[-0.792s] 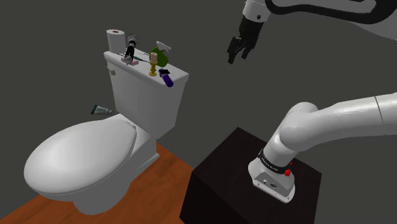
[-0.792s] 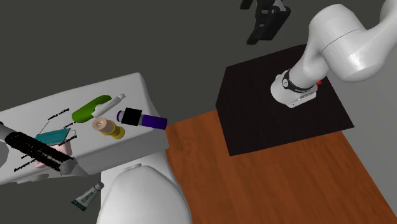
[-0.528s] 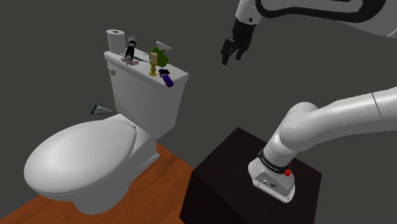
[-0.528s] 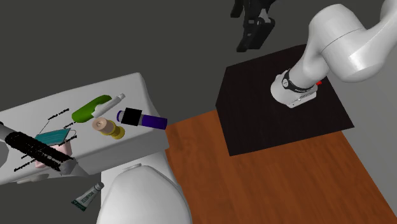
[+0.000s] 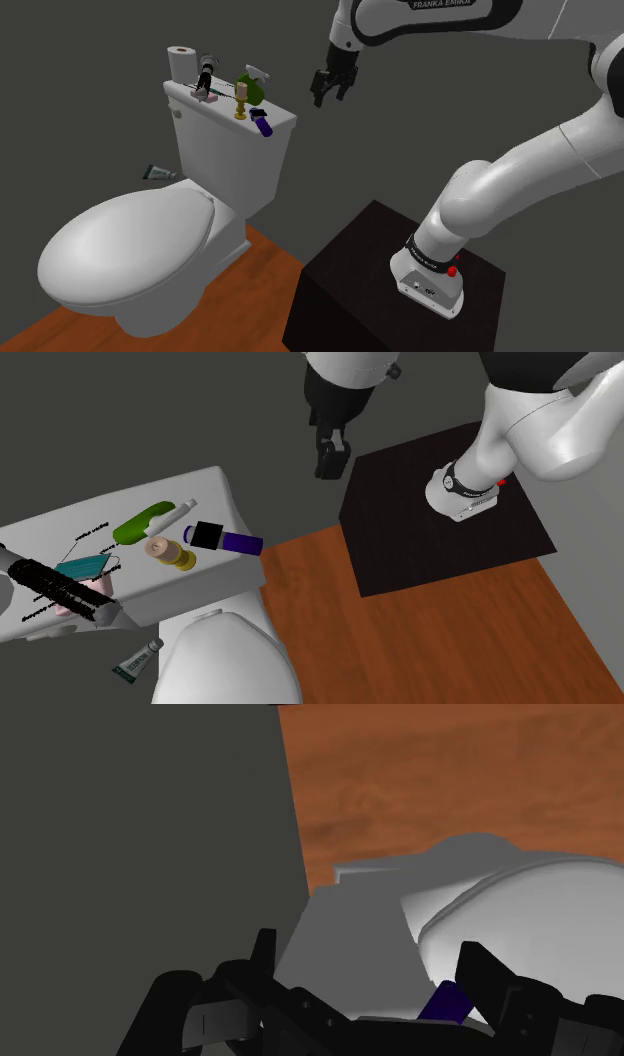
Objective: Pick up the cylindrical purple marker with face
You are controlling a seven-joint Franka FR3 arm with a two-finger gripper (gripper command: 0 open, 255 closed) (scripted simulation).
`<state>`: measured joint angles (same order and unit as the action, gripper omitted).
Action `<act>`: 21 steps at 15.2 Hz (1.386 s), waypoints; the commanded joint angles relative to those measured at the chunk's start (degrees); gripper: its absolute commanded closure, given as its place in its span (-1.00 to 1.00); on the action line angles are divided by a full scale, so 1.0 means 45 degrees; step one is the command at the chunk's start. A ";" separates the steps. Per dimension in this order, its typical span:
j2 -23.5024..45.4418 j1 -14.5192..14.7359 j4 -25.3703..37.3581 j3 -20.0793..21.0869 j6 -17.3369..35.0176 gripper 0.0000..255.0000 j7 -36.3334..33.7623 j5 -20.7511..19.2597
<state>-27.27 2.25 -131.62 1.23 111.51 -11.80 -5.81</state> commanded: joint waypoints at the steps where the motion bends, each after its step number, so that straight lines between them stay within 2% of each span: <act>1: 0.0961 0.0041 0.0413 0.0102 0.0612 -1.00 -0.0177 0.0022; 9: 0.4710 0.0164 0.2629 0.0409 0.2323 -1.00 -0.0746 -0.0063; 17: 0.8566 0.0383 0.5939 0.0592 0.3048 -1.00 -0.1235 -0.0310; 21: 0.8991 0.0412 0.5900 0.0578 0.3522 -1.00 -0.1323 -0.0376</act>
<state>12.84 4.10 -104.44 3.87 126.42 -17.58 -7.38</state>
